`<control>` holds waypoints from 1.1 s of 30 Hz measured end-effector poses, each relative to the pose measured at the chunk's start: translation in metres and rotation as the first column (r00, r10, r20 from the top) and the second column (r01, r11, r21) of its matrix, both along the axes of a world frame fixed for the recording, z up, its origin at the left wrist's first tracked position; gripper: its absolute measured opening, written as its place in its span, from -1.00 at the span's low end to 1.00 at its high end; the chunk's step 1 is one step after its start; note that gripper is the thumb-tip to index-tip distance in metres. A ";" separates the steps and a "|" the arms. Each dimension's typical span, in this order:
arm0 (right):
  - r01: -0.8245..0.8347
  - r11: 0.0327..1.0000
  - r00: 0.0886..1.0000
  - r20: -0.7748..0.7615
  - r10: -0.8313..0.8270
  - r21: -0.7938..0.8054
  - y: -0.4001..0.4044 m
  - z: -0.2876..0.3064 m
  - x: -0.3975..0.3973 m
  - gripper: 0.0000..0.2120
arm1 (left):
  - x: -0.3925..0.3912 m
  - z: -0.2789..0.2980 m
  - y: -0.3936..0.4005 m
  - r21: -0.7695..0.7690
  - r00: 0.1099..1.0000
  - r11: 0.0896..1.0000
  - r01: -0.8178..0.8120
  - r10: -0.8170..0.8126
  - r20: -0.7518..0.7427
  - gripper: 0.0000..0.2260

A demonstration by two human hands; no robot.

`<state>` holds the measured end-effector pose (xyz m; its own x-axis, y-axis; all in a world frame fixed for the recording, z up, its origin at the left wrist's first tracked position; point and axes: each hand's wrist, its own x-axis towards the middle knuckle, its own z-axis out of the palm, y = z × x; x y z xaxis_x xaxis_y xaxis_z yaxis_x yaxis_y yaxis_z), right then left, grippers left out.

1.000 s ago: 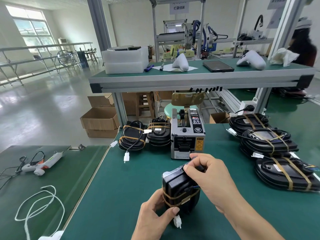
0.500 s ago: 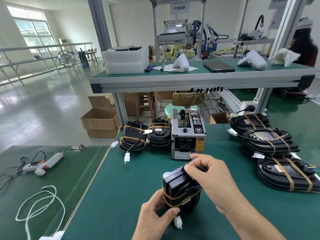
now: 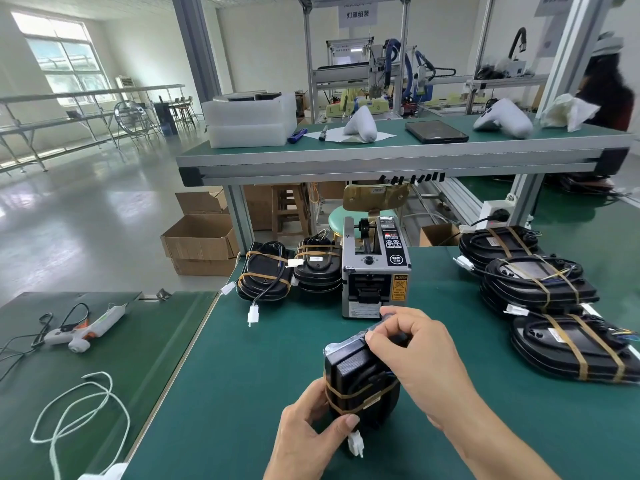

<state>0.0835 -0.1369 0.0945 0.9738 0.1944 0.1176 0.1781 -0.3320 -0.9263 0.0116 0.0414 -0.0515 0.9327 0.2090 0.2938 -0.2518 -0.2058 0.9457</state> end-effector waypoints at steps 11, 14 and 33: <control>0.044 0.993 0.996 0.087 -0.034 -0.113 0.003 -0.003 0.000 -0.86 | 0.000 0.001 -0.001 -0.003 1.000 1.000 -0.002 0.002 -0.009 -0.52; 0.044 0.990 0.995 0.097 -0.031 -0.133 0.003 -0.004 0.002 -0.80 | 0.000 0.002 -0.001 -0.006 1.000 1.000 -0.003 0.003 -0.013 -0.53; 0.055 0.998 0.998 -0.021 -0.055 -0.028 0.000 -0.007 0.012 -0.85 | -0.001 0.004 -0.001 0.014 1.000 1.000 0.000 0.000 -0.013 -0.53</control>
